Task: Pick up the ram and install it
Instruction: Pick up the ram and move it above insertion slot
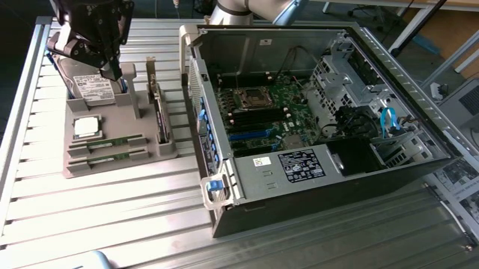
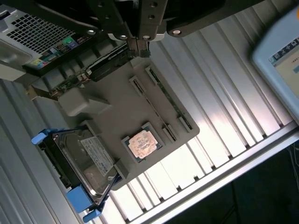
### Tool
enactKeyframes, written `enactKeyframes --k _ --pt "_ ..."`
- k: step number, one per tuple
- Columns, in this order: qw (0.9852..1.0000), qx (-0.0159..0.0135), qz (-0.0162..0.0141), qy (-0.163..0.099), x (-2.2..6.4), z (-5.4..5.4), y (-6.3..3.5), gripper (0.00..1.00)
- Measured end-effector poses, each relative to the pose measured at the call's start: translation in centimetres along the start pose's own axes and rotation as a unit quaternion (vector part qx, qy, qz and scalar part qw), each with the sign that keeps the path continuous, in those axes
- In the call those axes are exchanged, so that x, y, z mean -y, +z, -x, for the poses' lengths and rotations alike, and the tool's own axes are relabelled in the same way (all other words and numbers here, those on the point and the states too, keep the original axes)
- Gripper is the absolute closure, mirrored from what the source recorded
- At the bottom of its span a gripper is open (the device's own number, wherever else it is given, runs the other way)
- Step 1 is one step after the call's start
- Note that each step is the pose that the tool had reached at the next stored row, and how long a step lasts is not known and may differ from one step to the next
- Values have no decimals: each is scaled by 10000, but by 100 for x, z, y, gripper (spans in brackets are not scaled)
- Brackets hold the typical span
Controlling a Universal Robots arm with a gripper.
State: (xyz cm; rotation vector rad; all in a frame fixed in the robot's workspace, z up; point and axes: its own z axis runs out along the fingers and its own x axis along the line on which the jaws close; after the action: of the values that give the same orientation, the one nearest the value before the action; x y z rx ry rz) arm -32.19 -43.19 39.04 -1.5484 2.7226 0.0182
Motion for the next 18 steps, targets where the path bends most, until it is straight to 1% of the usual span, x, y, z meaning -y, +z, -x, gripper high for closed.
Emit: enactKeyframes --k 9,15,18 --pt "9995 -11 -1 -308 0 0 0 89" --pt "9987 -18 -2 -503 1 0 1 89" --pt "9980 -23 -3 -626 0 0 2 89"
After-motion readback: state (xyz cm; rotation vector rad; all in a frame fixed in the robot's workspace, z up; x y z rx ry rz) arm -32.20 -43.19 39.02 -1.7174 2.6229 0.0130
